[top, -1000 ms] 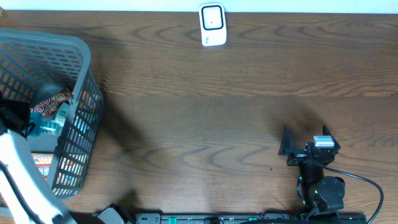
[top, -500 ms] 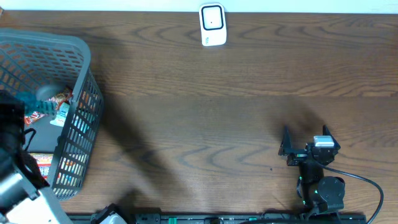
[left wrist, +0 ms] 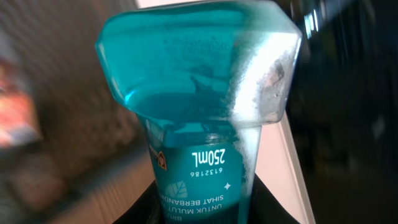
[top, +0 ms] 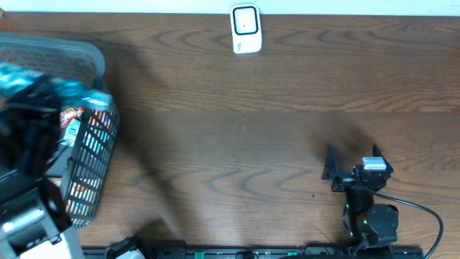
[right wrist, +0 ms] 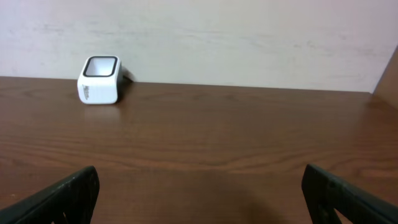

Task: Scan the item barcode
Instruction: 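Lift the mouthwash out and place it on the table center, then return left gripper to basket and grasp the yellow snack bag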

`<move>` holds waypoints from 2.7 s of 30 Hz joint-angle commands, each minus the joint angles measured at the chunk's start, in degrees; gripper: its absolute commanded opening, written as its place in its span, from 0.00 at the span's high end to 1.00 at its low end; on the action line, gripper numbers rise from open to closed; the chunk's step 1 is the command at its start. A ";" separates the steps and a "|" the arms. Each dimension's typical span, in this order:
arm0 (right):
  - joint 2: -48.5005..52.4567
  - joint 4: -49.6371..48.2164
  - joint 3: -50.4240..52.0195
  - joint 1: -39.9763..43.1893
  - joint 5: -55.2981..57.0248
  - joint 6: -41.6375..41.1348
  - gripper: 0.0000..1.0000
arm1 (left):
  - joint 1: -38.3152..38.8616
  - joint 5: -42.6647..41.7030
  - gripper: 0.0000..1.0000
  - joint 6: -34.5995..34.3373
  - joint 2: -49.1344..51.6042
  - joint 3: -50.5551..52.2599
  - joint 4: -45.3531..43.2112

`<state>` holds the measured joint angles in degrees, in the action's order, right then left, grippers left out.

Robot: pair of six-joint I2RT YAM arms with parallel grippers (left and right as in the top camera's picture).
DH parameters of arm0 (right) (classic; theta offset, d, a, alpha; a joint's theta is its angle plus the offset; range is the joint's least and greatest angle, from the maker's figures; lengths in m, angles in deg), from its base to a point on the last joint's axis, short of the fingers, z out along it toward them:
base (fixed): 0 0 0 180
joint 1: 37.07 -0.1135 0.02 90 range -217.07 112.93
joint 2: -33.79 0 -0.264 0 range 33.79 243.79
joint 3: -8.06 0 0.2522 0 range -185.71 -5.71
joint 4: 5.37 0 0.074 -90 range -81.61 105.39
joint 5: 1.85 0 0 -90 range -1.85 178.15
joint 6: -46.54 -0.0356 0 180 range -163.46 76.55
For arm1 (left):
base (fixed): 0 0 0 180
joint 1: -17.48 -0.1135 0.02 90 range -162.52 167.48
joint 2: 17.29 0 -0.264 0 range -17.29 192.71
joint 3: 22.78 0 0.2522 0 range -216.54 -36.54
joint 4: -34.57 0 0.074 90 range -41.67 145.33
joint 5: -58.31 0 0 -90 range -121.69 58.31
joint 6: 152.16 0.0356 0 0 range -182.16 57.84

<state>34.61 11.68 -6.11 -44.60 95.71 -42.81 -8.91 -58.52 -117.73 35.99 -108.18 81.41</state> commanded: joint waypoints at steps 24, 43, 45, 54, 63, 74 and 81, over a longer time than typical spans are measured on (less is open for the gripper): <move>-0.07 0.15 0.09 -0.39 0.48 0.28 0.01 | 54.14 14.73 0.86 9.51 38.84 -0.48 -3.87; -0.07 0.17 0.09 -0.39 0.48 0.28 0.01 | 58.01 20.92 0.69 12.48 54.77 -0.48 -3.65; -0.07 0.17 0.09 -0.39 0.48 0.28 0.01 | 58.10 20.94 0.54 12.48 54.95 -0.48 -3.67; -0.07 0.15 0.09 -0.39 0.48 0.28 0.01 | 58.10 20.92 0.22 12.50 54.95 -0.48 -3.82; -0.07 0.17 0.09 -0.39 0.48 0.28 0.01 | 58.07 20.94 0.09 18.49 54.01 -1.92 -3.32; -0.07 0.15 0.09 -0.39 0.48 0.26 0.01 | 57.37 43.82 0.02 36.44 32.83 -19.23 8.66; -0.07 0.17 0.09 -0.39 0.50 0.28 0.01 | 46.88 58.23 0.02 36.48 15.13 -20.11 10.47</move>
<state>34.65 11.66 -6.11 -44.62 95.68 -42.81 43.44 -10.80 -83.06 55.31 -128.55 90.02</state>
